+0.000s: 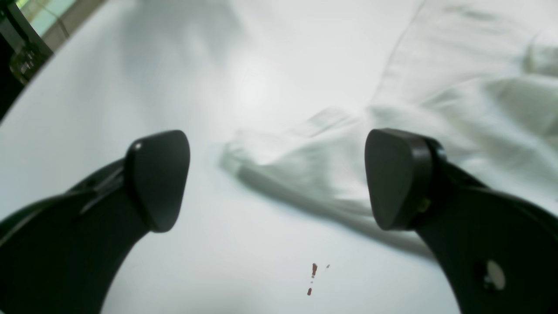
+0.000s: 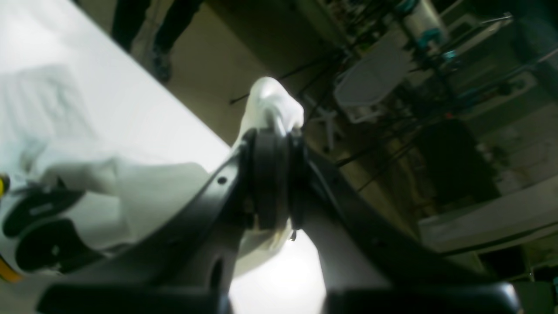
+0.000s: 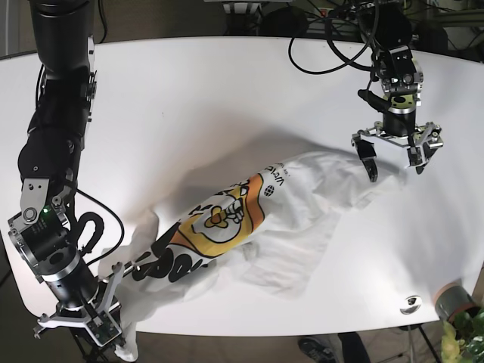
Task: Fold the T-shirt properly
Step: 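Grasp the shirt edge nearest the left gripper with the left gripper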
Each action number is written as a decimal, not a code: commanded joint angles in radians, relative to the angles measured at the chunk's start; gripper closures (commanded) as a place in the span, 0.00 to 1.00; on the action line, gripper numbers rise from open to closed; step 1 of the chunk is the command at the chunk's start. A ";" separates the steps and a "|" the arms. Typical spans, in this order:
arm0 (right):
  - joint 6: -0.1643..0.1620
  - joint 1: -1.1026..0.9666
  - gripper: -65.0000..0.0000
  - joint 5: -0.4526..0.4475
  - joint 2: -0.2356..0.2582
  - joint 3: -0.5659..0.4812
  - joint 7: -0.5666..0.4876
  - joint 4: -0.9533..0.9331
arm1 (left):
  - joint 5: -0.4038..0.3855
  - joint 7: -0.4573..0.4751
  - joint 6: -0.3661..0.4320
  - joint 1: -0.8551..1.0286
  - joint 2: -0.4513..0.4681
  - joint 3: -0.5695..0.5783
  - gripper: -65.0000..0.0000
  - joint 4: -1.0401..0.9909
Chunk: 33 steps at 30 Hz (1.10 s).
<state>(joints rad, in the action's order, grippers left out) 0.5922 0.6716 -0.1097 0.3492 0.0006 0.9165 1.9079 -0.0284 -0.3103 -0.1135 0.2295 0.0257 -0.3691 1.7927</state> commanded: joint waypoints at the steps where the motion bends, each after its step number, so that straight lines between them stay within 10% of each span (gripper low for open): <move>1: -0.008 0.050 0.97 -0.002 0.018 0.006 -0.032 0.014 | -0.003 0.027 0.001 -0.043 0.044 0.000 0.09 -0.038; 14: -0.008 0.046 0.97 -0.002 -0.006 0.008 -0.032 0.015 | -0.008 0.027 -0.153 -0.164 0.079 0.052 0.10 -0.313; 33: -0.008 0.049 0.97 -0.002 0.000 0.008 -0.032 0.011 | -0.008 0.027 -0.157 -0.285 0.064 0.100 0.11 -0.563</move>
<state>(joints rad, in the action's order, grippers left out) 0.5953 0.6823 -0.1097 0.3405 0.0010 0.9169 1.9076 -0.0265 -0.2630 -0.2619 -0.0475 0.0898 -0.2821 1.2312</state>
